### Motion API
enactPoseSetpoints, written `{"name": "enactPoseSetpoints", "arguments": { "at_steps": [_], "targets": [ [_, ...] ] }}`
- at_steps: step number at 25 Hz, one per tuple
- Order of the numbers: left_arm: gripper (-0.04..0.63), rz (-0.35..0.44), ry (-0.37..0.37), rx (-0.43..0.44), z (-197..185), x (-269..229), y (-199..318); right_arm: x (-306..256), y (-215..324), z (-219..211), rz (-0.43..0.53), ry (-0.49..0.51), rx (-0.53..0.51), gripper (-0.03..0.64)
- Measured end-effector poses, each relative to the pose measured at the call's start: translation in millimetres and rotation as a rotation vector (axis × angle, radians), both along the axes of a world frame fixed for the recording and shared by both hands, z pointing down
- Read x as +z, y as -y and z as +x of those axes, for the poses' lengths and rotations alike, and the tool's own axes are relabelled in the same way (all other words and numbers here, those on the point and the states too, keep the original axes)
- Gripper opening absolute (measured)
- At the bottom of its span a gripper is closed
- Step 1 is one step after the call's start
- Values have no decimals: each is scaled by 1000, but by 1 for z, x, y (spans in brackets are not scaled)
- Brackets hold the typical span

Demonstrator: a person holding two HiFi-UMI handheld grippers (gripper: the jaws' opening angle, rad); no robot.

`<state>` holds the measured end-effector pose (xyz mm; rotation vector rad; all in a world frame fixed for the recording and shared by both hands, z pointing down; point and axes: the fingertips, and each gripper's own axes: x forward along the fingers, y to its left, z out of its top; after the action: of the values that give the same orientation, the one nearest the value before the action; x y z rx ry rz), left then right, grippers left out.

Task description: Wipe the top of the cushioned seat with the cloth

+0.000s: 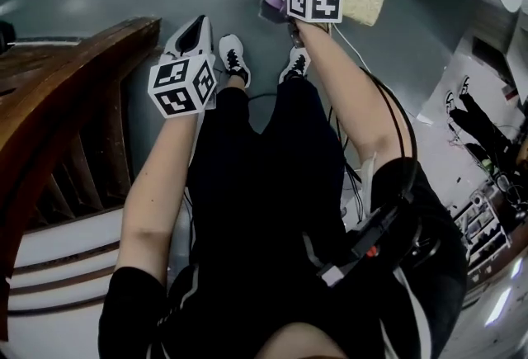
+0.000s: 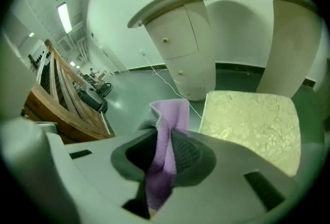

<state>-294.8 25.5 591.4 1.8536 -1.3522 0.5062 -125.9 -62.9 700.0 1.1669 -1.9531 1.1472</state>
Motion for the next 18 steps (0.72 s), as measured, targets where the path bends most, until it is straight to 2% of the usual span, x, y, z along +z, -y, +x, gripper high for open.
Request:
{"name": "enactPoseSetpoints", "arguments": {
  "at_steps": [5,8,10,13,18],
  "targets": [
    [4,88,-18,44,-2,-58,6,-92,5,-11,119,55,-45,81],
    [5,155,-73,77,2,-107,12,-148,8,-8,195,74,-67,81],
    [5,212,-100,122,17,-147,30,-192,21,12,243,88,-31,81],
    [3,258,-53,175,39,-188,46,-249,28,47,282,122,27,81],
    [3,376,-75,231,61,-256,59,-330,14,75,358,160,29,81]
  ]
}}
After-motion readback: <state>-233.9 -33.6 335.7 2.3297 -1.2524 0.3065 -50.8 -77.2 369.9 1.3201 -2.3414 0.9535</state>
